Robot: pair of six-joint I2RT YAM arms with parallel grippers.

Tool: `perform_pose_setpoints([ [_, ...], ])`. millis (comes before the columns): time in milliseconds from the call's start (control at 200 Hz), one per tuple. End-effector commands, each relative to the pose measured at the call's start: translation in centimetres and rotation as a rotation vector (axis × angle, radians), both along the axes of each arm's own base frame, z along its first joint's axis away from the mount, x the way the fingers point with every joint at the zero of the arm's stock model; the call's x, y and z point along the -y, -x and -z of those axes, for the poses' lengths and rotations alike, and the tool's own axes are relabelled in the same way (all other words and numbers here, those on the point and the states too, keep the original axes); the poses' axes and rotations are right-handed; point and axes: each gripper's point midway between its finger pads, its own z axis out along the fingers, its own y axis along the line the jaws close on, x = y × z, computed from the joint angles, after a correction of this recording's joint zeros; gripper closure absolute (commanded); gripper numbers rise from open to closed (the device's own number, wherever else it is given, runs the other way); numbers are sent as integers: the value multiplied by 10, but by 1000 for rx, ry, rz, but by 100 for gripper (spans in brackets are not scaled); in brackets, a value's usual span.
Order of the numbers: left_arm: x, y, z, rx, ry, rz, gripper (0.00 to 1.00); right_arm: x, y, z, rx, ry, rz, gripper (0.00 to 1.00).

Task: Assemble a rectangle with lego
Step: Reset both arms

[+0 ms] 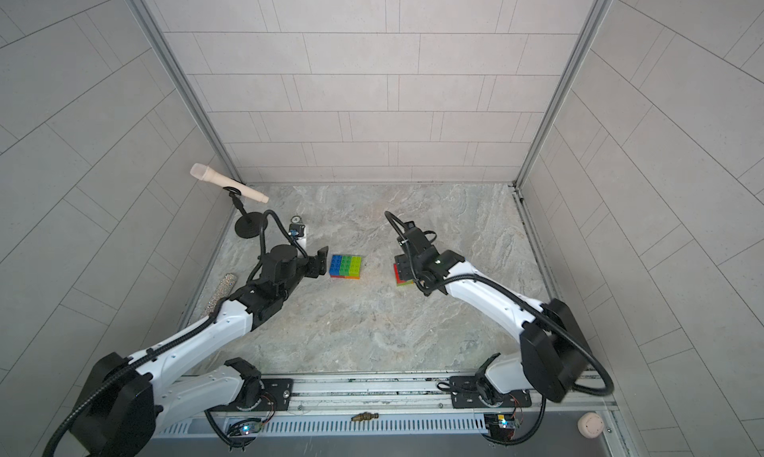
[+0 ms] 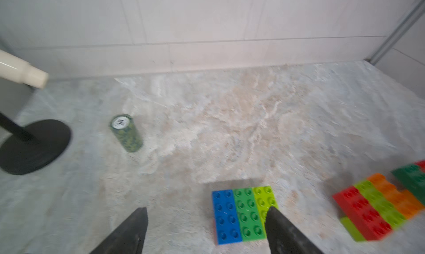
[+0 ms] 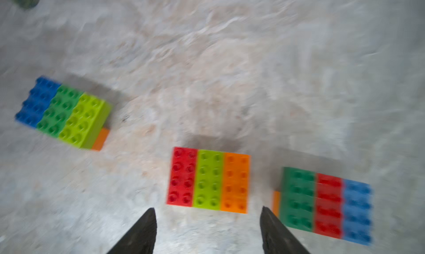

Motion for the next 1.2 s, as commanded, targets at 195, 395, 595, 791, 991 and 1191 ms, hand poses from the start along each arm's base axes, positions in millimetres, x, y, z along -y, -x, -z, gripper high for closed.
perform_pose_setpoints([
  [195, -109, 15, -5, 152, -398, -515, 12, 145, 5, -51, 520, 128, 441, 11],
  [395, -147, 1, 39, 135, -367, -615, 11, 244, 19, 8, 311, 235, 750, 9],
  [595, -149, -20, 58, 199, -201, -498, 7, 252, 2, 38, 344, 174, 764, 10],
  [791, -144, -39, 81, 174, -170, -410, 6, 233, -27, 37, 405, 111, 642, 15],
  [991, -157, -54, 88, 76, -139, -449, 0, 205, -45, 59, 479, 114, 434, 17],
  [1191, -168, -56, 95, 33, -97, -469, 0, 195, -61, 66, 396, 128, 368, 16],
])
